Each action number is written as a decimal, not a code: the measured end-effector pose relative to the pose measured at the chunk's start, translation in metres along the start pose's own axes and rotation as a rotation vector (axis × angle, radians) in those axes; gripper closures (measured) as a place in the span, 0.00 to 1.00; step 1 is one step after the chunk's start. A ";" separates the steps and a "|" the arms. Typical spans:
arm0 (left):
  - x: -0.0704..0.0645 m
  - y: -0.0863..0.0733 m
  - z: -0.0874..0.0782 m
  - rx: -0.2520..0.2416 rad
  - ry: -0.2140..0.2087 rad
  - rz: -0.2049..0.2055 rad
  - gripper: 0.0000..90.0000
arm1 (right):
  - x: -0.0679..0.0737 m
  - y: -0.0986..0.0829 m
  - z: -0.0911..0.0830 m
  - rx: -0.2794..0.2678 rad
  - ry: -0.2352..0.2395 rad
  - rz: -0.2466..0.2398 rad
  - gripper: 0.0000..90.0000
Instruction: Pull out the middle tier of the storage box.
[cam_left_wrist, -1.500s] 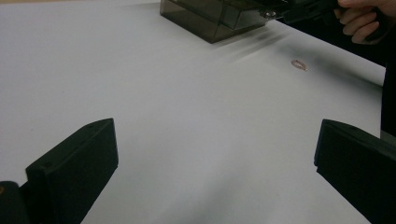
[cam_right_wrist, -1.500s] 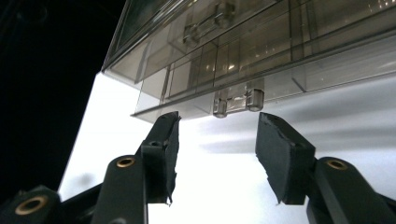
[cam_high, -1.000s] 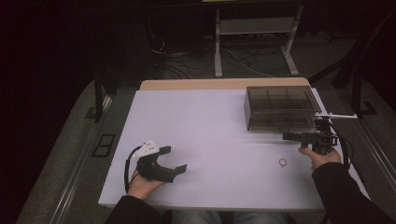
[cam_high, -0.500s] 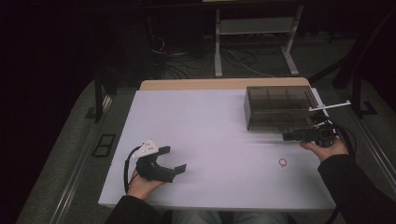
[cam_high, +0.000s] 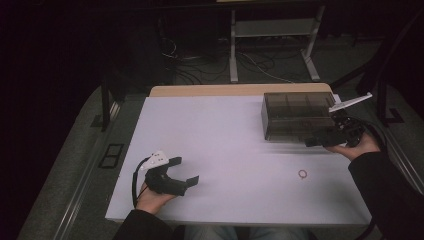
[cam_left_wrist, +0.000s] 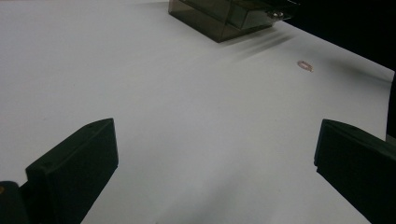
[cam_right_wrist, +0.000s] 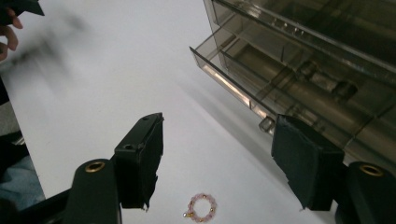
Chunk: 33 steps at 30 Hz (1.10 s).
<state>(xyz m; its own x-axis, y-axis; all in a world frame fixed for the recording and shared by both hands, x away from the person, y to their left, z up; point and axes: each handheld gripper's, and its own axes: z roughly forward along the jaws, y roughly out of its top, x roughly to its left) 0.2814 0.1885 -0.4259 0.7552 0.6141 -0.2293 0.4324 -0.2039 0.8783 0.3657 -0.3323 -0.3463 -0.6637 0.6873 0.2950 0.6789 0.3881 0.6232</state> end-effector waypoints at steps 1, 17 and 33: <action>0.000 0.000 0.000 0.000 0.000 -0.001 0.00 | 0.000 0.001 0.000 0.002 0.004 -0.009 0.37; 0.000 0.000 0.002 0.010 -0.004 0.004 0.00 | -0.006 0.010 0.002 0.024 0.035 -0.104 0.35; 0.001 0.000 0.003 0.013 -0.005 0.004 0.00 | -0.020 0.005 0.020 0.002 0.030 -0.151 0.37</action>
<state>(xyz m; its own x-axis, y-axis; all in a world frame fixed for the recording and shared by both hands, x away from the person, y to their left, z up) 0.2834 0.1864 -0.4274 0.7591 0.6097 -0.2280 0.4359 -0.2158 0.8737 0.3888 -0.3314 -0.3633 -0.7673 0.6026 0.2194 0.5714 0.4871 0.6605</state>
